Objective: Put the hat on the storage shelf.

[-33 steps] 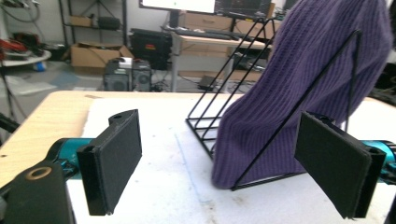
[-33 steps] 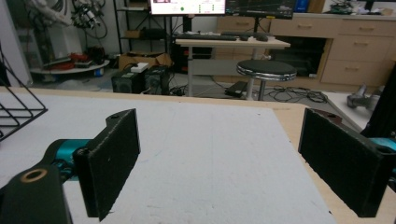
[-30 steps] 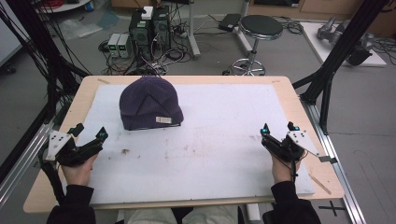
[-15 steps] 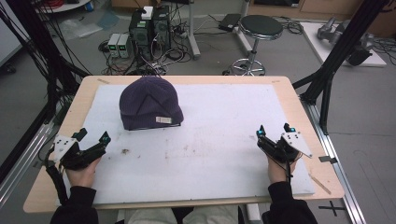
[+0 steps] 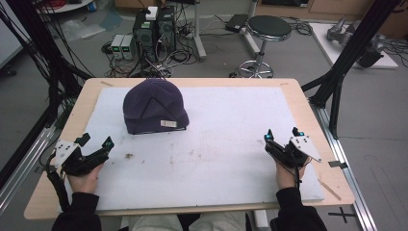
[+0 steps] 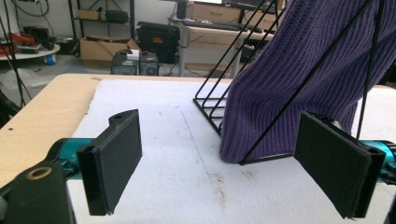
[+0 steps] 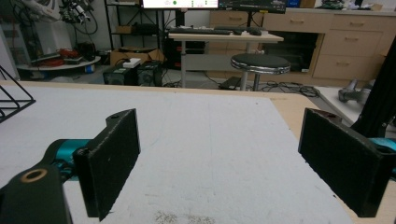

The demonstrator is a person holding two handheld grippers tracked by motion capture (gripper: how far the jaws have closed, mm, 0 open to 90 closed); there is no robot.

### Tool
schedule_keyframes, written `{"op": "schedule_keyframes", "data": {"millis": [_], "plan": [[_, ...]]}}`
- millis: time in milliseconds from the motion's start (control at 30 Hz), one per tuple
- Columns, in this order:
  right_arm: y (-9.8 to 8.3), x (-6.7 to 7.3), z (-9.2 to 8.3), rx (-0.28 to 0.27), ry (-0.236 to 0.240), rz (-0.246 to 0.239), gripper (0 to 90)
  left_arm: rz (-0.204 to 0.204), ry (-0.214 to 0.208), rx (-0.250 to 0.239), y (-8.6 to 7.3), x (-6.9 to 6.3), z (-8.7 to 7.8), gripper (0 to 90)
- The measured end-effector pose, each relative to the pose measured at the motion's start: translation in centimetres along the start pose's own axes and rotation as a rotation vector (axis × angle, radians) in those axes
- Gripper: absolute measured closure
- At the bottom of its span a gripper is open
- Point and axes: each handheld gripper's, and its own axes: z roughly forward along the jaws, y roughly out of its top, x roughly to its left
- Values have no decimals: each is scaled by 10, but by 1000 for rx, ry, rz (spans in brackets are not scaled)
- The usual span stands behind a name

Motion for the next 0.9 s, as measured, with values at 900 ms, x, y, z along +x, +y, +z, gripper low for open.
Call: {"op": "schedule_keyframes", "data": {"millis": [900], "plan": [[-1, -1, 0, 20, 12, 10, 121, 1, -47, 26, -3, -3, 5, 174]]}}
